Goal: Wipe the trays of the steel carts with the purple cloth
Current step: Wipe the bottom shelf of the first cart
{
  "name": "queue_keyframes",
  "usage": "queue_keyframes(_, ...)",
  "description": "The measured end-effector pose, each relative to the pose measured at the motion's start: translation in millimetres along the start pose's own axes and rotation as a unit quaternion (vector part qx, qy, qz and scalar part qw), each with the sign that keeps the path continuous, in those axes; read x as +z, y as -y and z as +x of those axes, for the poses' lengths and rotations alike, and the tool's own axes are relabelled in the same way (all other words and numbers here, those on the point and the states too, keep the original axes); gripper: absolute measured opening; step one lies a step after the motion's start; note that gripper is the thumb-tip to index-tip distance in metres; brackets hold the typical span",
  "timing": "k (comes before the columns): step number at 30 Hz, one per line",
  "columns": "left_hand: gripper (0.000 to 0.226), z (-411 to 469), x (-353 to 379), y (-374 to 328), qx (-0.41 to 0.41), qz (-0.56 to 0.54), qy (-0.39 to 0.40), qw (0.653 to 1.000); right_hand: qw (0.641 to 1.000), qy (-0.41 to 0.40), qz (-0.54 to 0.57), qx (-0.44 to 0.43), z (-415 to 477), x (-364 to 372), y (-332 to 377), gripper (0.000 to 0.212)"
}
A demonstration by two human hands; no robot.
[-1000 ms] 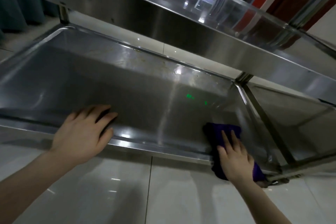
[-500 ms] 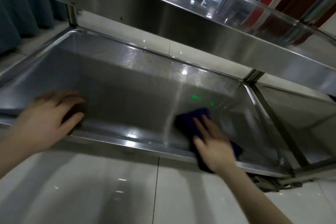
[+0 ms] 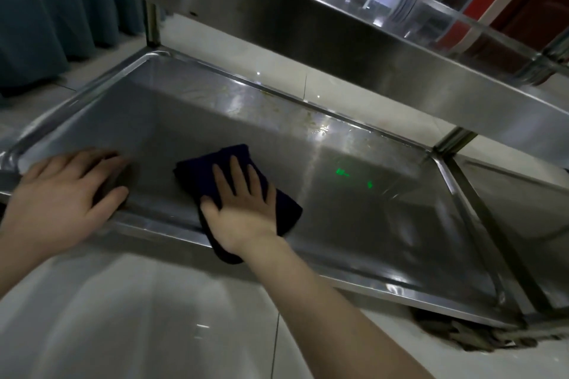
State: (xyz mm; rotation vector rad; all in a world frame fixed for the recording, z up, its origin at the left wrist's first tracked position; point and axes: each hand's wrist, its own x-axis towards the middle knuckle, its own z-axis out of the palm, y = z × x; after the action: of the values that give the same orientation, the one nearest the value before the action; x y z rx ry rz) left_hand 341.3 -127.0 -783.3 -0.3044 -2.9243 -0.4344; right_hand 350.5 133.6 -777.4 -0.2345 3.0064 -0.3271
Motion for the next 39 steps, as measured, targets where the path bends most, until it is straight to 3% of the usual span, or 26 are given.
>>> queue_keyframes(3, 0.067, -0.9, -2.4, 1.6, 0.006, 0.007, -0.002, 1.0, 1.0, -0.018, -0.002, -0.025, -0.6, -5.4, -17.0, 0.062)
queue_keyframes(5, 0.067, -3.1, -2.7, 1.9, 0.01, 0.004, -0.003, 1.0, 0.998, -0.044, -0.04, 0.006, -18.8, -17.1, -61.0, 0.059)
queue_keyframes(10, 0.06, -5.6, -2.0, -4.8, -0.01, 0.009, -0.05, 0.999, 0.966, -0.032, -0.05, 0.252, -96.4, -53.4, -185.0, 0.057)
queue_keyframes(14, 0.055, -3.7, 5.5, -6.4, -0.022, 0.015, -0.076, 0.997, 0.939, -0.056, -0.017, 0.34, -117.8, -55.0, -169.6, 0.059)
queue_keyframes(16, 0.053, -2.3, 8.8, -5.2, -0.028, 0.013, -0.089, 0.996, 0.947, -0.043, -0.047, 0.314, -98.3, -46.4, -123.8, 0.061)
queue_keyframes(22, 0.053, -7.2, 4.0, -9.7, -0.022, -0.001, -0.106, 0.994, 0.995, -0.039, -0.045, 0.083, -11.9, 12.3, 25.4, 0.068)
queue_keyframes(27, 0.061, -13.5, -7.5, -8.0, 0.005, -0.018, -0.087, 0.996, 0.998, -0.051, -0.043, 0.023, -19.5, 7.1, 25.5, 0.066)
queue_keyframes(30, 0.06, -20.4, -9.7, 0.8, 0.017, -0.015, -0.081, 0.996, 0.991, -0.048, -0.102, 0.069, -56.5, -7.8, -26.9, 0.062)
queue_keyframes(34, 0.054, -31.2, -5.2, 17.7, 0.046, -0.007, -0.095, 0.994, 0.969, 0.0, -0.146, 0.201, -108.2, -34.2, -93.0, 0.058)
queue_keyframes(39, 0.057, -37.1, 0.1, 21.5, 0.012, -0.045, -0.104, 0.994, 0.954, -0.011, -0.097, 0.283, -106.8, -29.7, -53.6, 0.058)
